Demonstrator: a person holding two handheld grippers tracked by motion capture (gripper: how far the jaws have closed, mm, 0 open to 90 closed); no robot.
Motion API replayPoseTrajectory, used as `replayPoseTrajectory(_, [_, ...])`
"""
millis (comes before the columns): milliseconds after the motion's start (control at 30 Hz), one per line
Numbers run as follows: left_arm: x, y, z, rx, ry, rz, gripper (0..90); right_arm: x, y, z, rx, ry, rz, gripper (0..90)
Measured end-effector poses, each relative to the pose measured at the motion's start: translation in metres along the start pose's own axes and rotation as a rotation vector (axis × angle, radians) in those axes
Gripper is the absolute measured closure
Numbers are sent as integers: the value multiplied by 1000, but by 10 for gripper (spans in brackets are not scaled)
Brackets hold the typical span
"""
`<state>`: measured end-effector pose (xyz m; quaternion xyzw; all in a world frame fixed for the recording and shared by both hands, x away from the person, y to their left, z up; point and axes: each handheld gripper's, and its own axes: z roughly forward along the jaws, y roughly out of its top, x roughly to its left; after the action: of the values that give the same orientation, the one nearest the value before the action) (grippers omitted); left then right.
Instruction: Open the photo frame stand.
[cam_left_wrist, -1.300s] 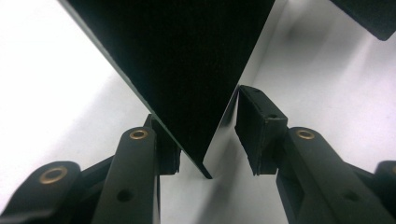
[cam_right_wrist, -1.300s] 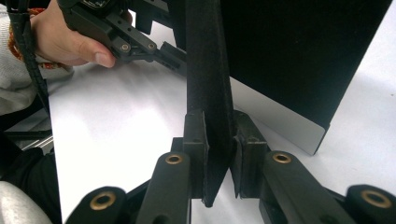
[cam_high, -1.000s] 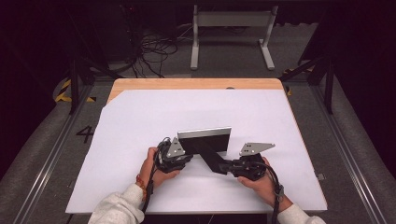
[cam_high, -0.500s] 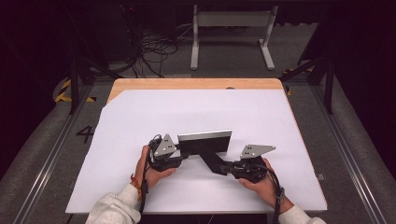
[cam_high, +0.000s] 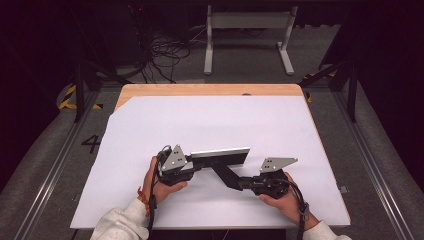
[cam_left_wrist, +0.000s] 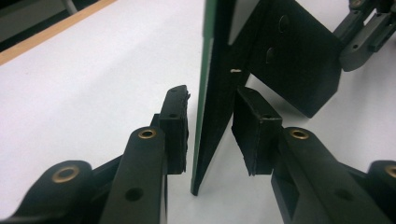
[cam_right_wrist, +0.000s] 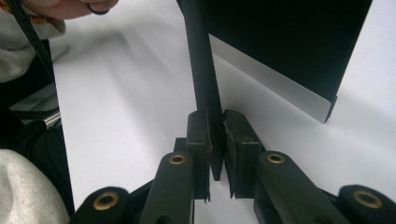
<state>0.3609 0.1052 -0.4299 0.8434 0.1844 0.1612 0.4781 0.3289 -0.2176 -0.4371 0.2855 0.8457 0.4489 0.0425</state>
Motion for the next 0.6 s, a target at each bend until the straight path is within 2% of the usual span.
replayPoseTrajectory(167, [-1,0,0,8,-12,3,664,2,0,0,5,-15,-24,804])
replayPoseTrajectory(367, [-2,-1,1,10,-16,2,678,1,1,-6,-26,-19,-31,804])
replayPoseTrajectory(600, [-3,-1,2,16,-19,4,686,3,1,-6,-16,-26,-44,819])
